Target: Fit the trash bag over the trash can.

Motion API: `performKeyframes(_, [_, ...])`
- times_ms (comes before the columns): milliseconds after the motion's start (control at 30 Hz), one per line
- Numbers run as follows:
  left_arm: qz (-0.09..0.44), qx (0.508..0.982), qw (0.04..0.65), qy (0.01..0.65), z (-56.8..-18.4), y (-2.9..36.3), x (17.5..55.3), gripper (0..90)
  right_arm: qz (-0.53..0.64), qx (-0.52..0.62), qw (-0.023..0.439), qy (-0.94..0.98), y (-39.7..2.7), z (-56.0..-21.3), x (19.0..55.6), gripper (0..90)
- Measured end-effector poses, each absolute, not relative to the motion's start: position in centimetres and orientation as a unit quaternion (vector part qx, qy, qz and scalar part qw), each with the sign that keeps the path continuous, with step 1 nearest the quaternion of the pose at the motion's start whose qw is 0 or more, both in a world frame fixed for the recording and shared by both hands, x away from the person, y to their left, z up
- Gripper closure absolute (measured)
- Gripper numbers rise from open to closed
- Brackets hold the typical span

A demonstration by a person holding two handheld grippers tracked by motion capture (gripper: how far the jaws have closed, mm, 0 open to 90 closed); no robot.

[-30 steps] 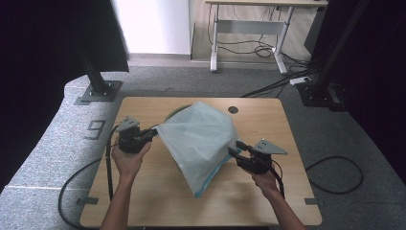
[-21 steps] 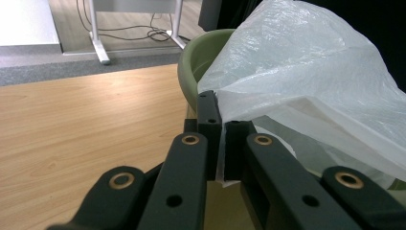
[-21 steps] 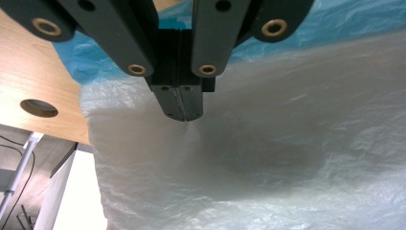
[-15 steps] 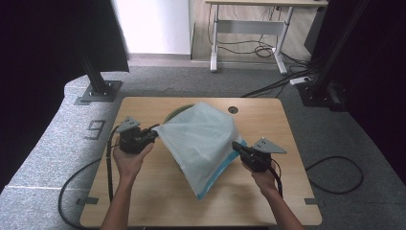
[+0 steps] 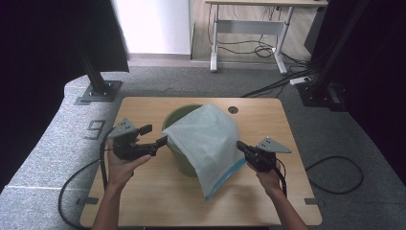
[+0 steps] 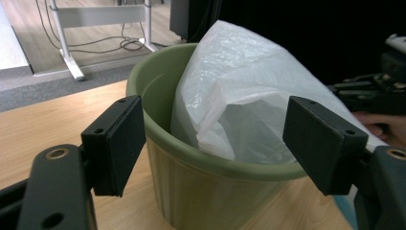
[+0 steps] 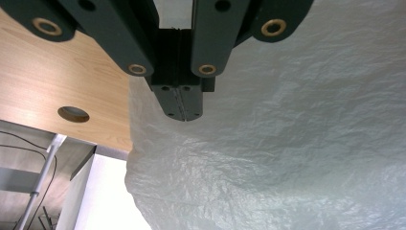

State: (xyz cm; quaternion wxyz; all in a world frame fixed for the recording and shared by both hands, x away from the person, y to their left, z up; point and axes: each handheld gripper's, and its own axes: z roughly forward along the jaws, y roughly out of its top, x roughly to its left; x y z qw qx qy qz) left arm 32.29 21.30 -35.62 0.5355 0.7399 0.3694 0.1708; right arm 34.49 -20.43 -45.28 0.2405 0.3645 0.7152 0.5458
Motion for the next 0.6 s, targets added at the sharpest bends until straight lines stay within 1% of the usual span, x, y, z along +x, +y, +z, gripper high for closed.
performKeyframes(100, [0.178, 0.736, 0.538, 0.369, -35.0, 20.9, 31.8, 23.0, 0.545, 0.366, 0.241, 0.715, -20.6, -45.3, 34.5, 88.7])
performKeyframes(233, [0.200, 0.742, 0.530, 0.358, -33.7, 19.0, 31.3, 23.4, 0.542, 0.367, 0.243, 0.716, -20.6, -45.3, 34.4, 88.7])
performKeyframes(367, [0.198, 0.745, 0.526, 0.360, -32.8, 17.0, 31.6, 23.9, 0.541, 0.369, 0.241, 0.717, -20.7, -45.4, 34.3, 88.6])
performKeyframes(500, [0.193, 0.752, 0.514, 0.365, -32.8, 15.1, 32.4, 24.6, 0.539, 0.368, 0.236, 0.720, -20.8, -45.5, 34.2, 88.4])
performKeyframes(600, [0.179, 0.769, 0.496, 0.361, -33.4, 13.6, 33.0, 24.6, 0.540, 0.366, 0.234, 0.721, -20.7, -45.5, 34.2, 88.0])
